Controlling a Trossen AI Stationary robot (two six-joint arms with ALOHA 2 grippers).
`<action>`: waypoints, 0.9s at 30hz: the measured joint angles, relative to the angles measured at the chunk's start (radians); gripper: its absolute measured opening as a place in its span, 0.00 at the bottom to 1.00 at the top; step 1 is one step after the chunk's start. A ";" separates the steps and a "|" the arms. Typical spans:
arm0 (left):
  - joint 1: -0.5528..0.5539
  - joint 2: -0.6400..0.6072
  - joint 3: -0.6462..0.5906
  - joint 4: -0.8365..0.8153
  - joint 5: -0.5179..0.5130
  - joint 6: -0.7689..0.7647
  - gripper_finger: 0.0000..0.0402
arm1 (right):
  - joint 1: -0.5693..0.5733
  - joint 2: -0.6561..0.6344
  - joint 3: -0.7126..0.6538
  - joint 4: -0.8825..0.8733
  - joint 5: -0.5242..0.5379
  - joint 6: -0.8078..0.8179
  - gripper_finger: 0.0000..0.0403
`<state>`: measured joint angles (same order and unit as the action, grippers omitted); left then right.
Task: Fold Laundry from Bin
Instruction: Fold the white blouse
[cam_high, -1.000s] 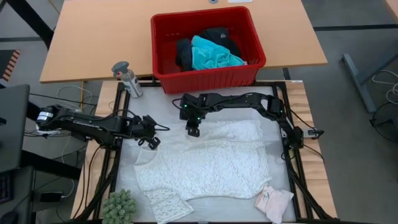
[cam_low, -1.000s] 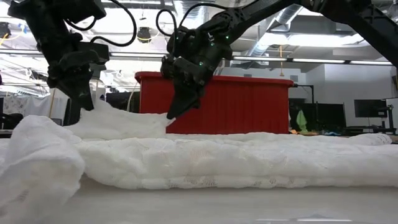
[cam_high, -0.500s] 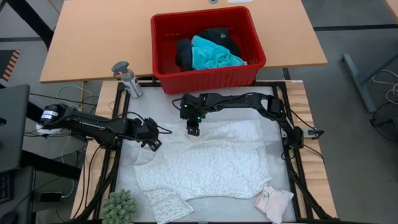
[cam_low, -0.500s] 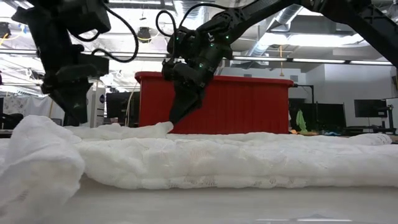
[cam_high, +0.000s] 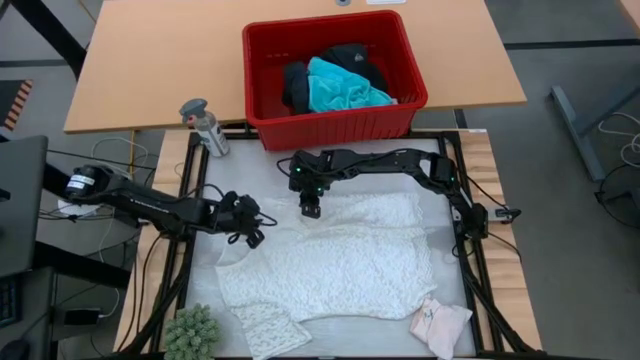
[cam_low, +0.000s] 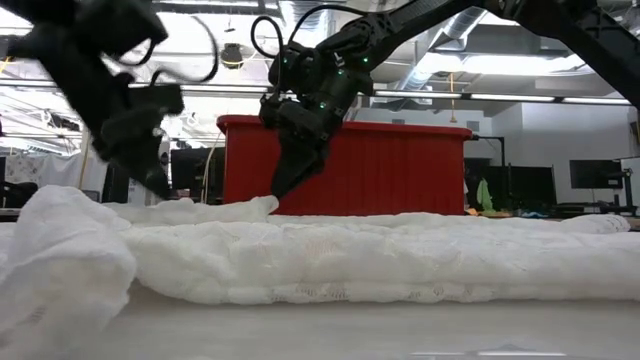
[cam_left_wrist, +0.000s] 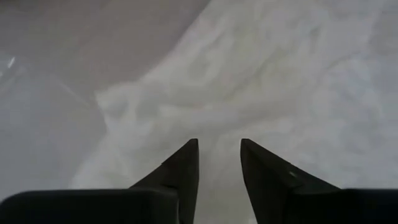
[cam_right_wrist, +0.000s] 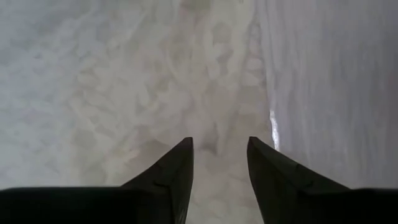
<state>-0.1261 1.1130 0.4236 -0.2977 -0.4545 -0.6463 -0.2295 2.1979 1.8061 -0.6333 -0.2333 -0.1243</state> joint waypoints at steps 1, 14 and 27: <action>0.000 0.000 -0.031 0.039 0.001 -0.017 0.24 | 0.000 0.000 0.000 -0.001 0.000 -0.005 0.42; -0.019 -0.002 -0.139 0.166 0.144 -0.124 0.13 | 0.019 -0.013 0.002 0.156 -0.161 -0.011 0.41; -0.019 -0.001 -0.140 0.122 0.058 -0.107 0.13 | 0.110 0.027 0.001 0.251 -0.066 -0.050 0.11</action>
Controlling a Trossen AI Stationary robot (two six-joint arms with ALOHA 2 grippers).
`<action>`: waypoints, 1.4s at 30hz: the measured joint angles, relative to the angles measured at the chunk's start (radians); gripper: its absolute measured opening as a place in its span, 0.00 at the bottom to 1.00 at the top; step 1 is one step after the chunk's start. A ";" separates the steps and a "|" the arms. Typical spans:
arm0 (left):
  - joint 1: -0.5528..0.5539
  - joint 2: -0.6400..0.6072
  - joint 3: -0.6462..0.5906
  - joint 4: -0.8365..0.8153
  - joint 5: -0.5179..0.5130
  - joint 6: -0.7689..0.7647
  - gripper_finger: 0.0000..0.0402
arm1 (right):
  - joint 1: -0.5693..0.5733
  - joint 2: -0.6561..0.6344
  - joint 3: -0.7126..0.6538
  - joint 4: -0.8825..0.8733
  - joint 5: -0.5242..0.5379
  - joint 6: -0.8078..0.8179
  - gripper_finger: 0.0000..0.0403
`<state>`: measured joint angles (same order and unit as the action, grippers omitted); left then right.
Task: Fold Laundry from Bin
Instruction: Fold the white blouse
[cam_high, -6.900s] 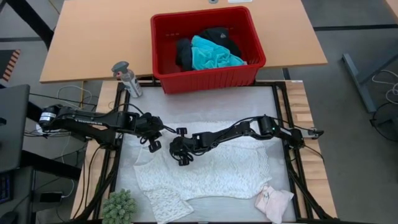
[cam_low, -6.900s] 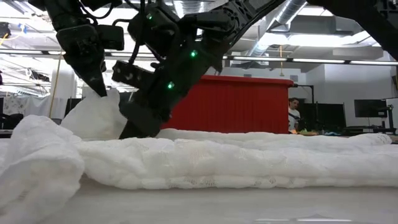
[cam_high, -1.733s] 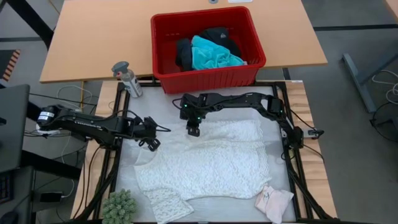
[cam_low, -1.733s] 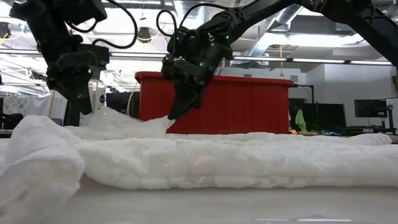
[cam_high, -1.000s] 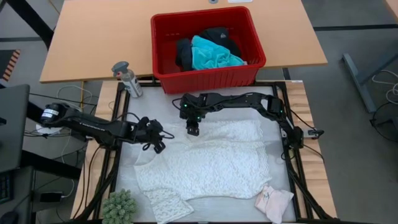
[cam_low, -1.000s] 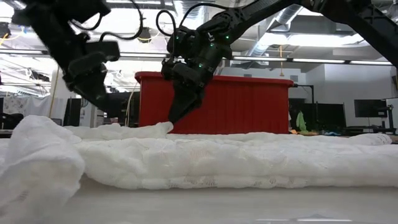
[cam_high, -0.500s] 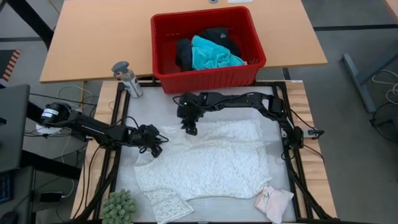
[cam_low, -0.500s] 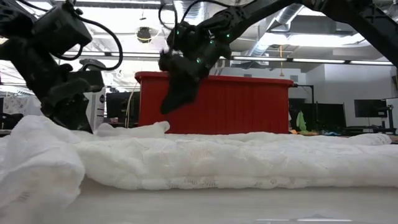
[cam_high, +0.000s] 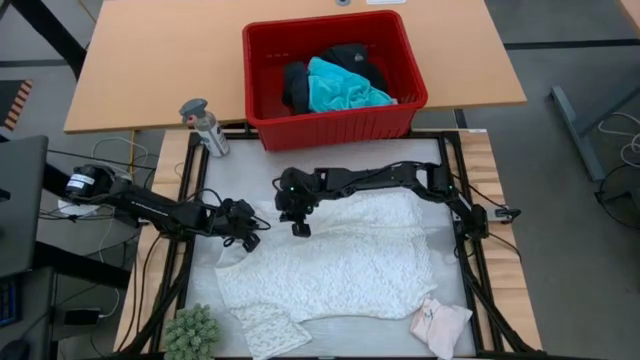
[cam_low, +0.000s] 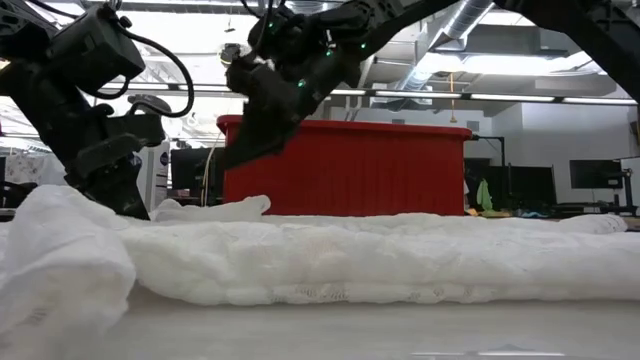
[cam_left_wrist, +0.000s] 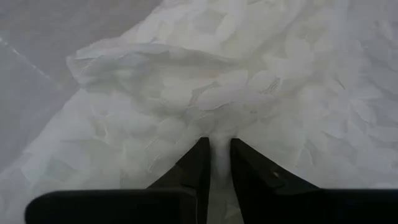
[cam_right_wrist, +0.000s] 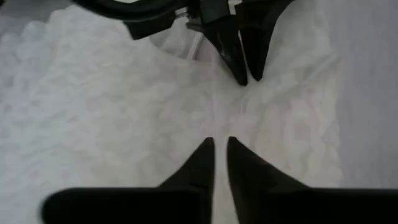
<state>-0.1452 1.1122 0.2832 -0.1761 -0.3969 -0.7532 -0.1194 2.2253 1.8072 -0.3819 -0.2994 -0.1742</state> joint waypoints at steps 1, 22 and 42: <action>0.000 0.000 0.000 0.001 0.000 0.000 0.13 | 0.001 0.004 -0.001 -0.003 0.004 0.000 0.07; 0.000 0.000 0.000 0.008 0.006 -0.011 0.13 | -0.009 0.056 0.000 0.115 -0.011 0.001 0.04; 0.000 0.000 -0.001 0.010 0.005 -0.016 0.13 | -0.049 0.104 0.000 0.153 0.023 0.040 0.04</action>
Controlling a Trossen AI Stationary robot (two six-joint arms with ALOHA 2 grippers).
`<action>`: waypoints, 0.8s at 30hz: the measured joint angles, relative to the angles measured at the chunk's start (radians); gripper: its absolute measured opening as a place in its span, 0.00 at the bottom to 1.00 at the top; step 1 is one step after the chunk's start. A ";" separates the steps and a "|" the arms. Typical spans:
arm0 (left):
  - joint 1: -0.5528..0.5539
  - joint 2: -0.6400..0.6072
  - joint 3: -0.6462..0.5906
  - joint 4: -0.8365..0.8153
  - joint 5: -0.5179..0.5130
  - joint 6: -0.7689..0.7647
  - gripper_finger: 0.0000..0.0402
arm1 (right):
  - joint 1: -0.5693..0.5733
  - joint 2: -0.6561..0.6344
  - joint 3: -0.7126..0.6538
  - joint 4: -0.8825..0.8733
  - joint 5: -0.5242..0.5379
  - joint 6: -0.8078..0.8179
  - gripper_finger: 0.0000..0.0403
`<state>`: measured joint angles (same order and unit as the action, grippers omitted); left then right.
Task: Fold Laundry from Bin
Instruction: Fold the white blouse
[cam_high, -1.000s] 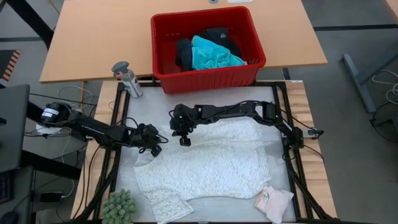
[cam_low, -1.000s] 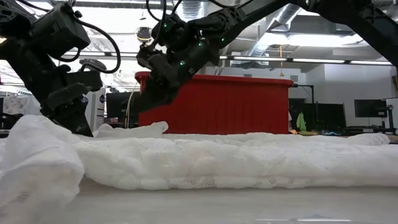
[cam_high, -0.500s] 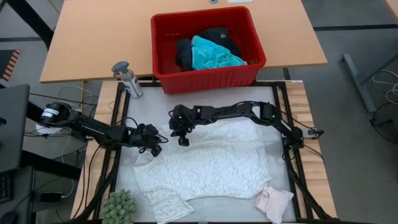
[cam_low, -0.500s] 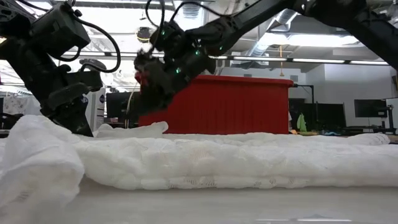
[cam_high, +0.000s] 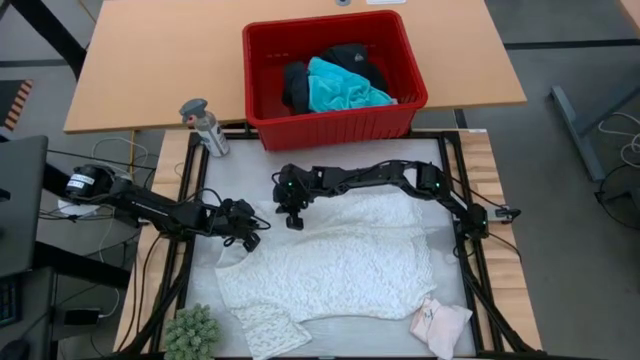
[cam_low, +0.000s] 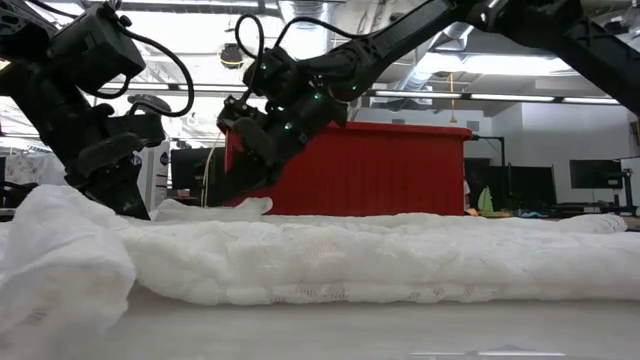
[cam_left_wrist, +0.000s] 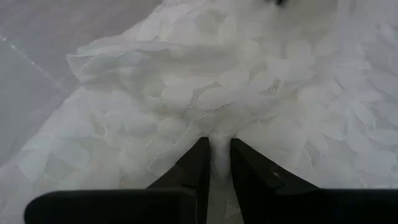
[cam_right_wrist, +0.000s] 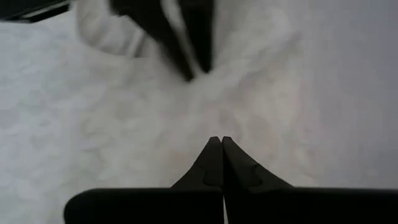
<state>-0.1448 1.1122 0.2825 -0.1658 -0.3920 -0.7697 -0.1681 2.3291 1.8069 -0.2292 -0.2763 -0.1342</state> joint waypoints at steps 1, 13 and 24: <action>0.000 0.000 0.000 0.000 0.000 0.000 0.13 | -0.005 0.000 0.000 -0.001 0.017 0.002 0.04; 0.000 0.000 0.000 -0.001 0.010 0.005 0.13 | -0.066 -0.017 0.049 -0.026 0.009 0.087 0.05; 0.000 0.000 0.000 0.000 0.010 0.009 0.13 | 0.025 0.027 0.112 -0.025 -0.099 0.022 0.04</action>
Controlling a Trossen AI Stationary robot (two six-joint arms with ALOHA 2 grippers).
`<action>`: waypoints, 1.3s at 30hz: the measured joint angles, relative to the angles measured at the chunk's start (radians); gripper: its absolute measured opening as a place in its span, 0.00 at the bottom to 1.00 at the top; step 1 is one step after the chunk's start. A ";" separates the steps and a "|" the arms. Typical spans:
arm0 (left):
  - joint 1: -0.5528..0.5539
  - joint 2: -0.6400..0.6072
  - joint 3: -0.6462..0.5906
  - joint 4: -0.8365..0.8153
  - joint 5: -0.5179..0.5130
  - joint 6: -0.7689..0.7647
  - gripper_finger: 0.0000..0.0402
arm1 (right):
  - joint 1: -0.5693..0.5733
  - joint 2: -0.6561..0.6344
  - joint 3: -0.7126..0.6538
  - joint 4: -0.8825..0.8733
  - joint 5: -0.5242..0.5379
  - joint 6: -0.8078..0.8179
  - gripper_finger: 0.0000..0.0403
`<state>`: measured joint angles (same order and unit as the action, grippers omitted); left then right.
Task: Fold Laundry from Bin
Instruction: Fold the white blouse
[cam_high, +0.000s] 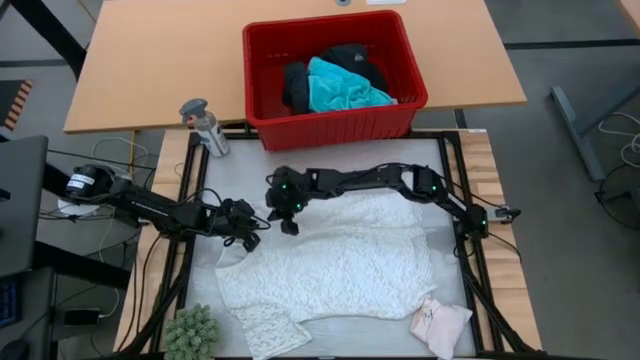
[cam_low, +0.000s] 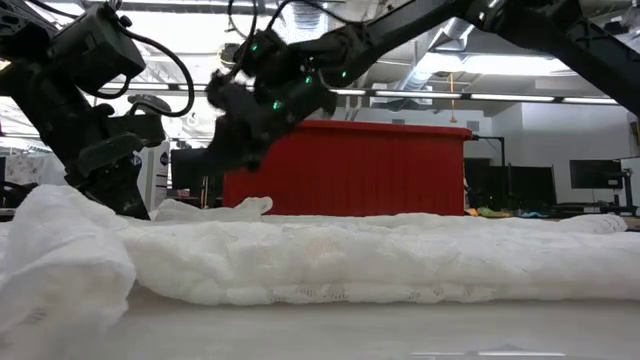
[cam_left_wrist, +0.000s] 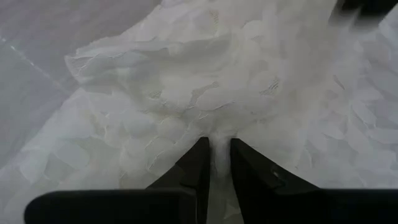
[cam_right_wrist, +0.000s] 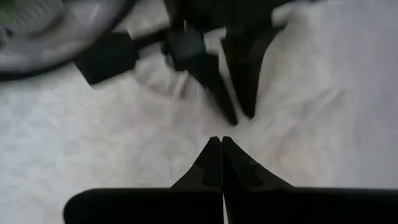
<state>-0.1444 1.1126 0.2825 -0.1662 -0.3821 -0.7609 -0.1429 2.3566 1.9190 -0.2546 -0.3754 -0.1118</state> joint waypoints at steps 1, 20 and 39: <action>0.000 0.000 0.000 0.000 0.000 0.000 0.13 | 0.000 0.007 0.000 0.013 0.001 0.003 0.04; 0.000 0.000 0.000 0.000 0.002 0.007 0.13 | -0.037 0.055 -0.011 0.058 0.053 0.033 0.04; 0.000 0.000 0.000 0.001 -0.003 0.042 0.13 | -0.080 0.031 0.047 0.017 -0.046 0.108 0.04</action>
<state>-0.1444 1.1126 0.2825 -0.1654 -0.3853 -0.7185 -0.2233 2.3879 1.9663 -0.2371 -0.4218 -0.0033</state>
